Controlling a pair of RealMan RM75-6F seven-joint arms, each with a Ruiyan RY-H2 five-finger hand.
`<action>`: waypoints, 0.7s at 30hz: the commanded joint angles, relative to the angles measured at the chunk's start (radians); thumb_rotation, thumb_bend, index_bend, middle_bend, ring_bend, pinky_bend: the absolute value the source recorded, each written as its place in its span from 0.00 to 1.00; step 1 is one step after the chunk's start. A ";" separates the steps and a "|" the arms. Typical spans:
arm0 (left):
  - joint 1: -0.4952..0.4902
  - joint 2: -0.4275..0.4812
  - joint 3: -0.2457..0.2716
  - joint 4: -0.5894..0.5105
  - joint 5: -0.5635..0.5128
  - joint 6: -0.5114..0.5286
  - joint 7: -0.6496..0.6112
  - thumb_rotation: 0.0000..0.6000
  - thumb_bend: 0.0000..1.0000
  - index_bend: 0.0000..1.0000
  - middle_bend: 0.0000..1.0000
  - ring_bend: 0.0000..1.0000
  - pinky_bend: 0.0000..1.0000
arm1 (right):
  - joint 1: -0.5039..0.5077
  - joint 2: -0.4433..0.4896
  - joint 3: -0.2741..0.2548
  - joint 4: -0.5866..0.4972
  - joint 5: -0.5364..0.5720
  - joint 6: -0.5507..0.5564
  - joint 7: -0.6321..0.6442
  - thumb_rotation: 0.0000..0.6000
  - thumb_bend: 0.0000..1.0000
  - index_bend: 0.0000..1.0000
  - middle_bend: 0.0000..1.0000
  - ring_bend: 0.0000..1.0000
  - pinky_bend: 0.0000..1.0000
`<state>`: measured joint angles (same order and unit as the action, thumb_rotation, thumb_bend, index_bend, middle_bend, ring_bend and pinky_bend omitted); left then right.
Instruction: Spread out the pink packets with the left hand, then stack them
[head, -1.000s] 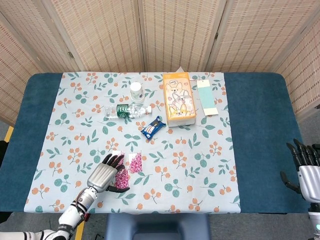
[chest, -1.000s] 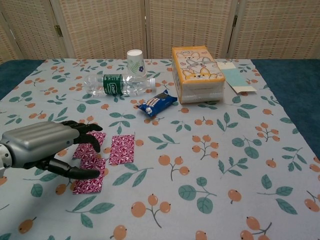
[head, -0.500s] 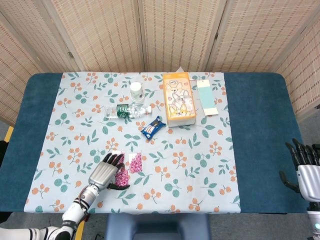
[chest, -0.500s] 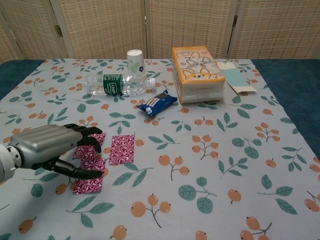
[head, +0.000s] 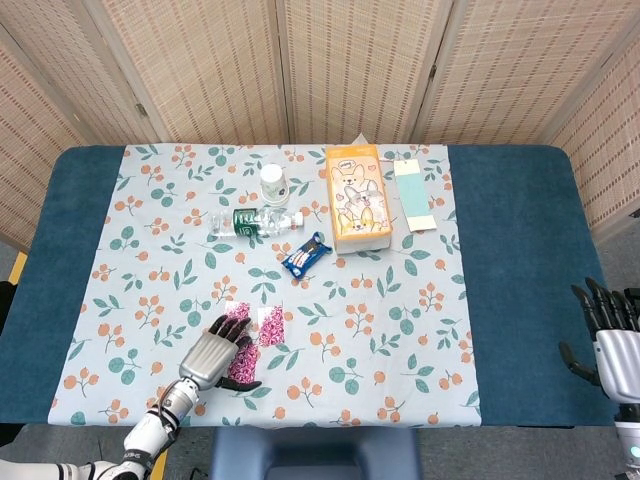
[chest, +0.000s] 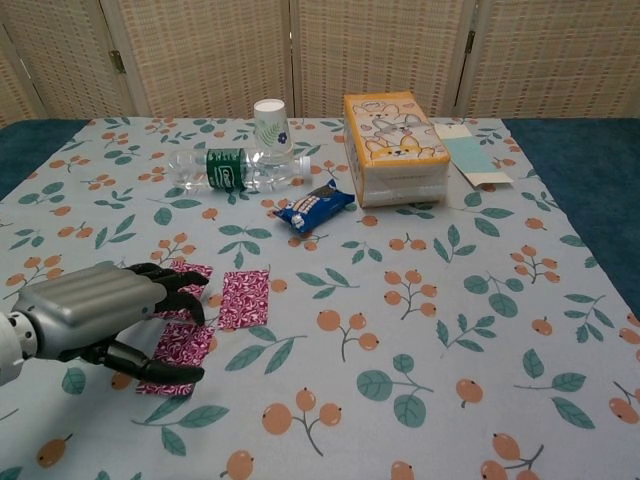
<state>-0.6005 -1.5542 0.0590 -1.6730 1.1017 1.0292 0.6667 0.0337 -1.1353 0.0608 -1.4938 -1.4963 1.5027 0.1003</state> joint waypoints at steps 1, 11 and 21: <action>0.001 -0.001 0.005 -0.005 0.006 0.001 0.004 0.20 0.14 0.26 0.00 0.00 0.00 | 0.000 0.000 0.000 0.000 0.000 0.000 0.000 1.00 0.39 0.00 0.00 0.00 0.00; 0.012 0.010 0.008 -0.032 0.025 0.023 0.003 0.21 0.14 0.26 0.00 0.00 0.00 | -0.003 0.002 0.000 -0.002 -0.001 0.006 -0.001 1.00 0.38 0.00 0.00 0.00 0.00; 0.018 0.042 -0.074 -0.012 0.083 0.073 -0.128 0.85 0.15 0.24 0.00 0.00 0.00 | -0.005 0.006 0.000 -0.012 -0.007 0.011 -0.006 1.00 0.38 0.00 0.00 0.00 0.00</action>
<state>-0.5810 -1.5187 0.0085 -1.6982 1.1741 1.0934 0.5670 0.0291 -1.1289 0.0603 -1.5060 -1.5034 1.5141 0.0946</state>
